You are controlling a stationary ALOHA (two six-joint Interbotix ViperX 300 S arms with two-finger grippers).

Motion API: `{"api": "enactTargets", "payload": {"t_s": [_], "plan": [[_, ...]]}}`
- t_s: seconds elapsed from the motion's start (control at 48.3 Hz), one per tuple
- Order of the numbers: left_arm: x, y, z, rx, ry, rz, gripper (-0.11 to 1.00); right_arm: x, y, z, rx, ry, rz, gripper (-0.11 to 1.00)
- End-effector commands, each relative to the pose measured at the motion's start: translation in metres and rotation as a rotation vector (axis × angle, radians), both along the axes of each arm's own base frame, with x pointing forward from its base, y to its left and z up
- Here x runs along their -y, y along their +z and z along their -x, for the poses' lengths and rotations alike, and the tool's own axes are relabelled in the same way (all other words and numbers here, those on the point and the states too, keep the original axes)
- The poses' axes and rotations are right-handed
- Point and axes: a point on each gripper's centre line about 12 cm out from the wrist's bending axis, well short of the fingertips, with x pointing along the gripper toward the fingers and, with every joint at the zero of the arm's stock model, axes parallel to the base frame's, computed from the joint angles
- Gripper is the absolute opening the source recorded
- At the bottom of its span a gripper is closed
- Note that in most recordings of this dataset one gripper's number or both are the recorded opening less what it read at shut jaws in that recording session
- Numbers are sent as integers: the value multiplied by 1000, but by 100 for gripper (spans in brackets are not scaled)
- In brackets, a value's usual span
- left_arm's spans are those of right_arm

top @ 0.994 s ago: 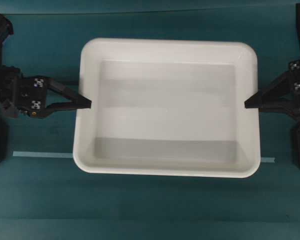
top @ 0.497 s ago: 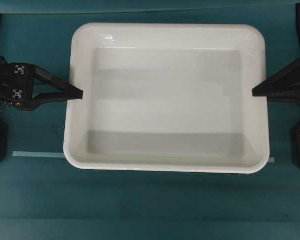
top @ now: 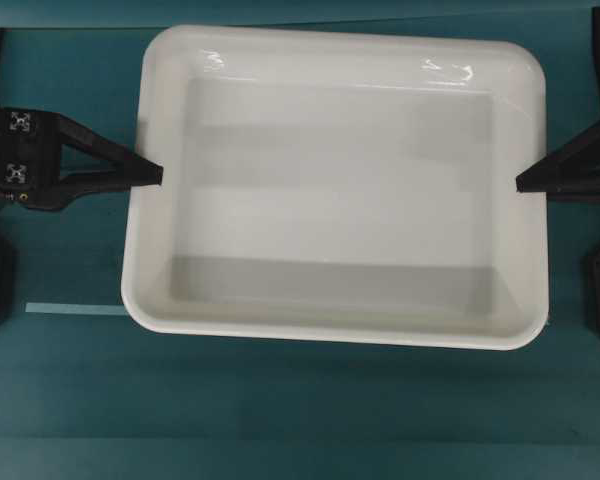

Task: Lift the white case with both hands.
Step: 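Hold the tray lifted with both grippers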

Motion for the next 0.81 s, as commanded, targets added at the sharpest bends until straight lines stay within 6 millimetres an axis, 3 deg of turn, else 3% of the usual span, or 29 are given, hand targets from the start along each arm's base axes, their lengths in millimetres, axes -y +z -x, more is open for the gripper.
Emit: {"api": "enactTargets", "payload": {"t_s": [0.0,0.662,0.787], "plan": [[1,15,-6,40,-4,-12,13,3,7,-8,13,-10,4,10],[1,14,-8,33,-6,-12,13,4,8,-8,17,-13,16,10],[0,7,-8,15,-1,-11,13,5,2,-8,2,-15,39,10]]}}
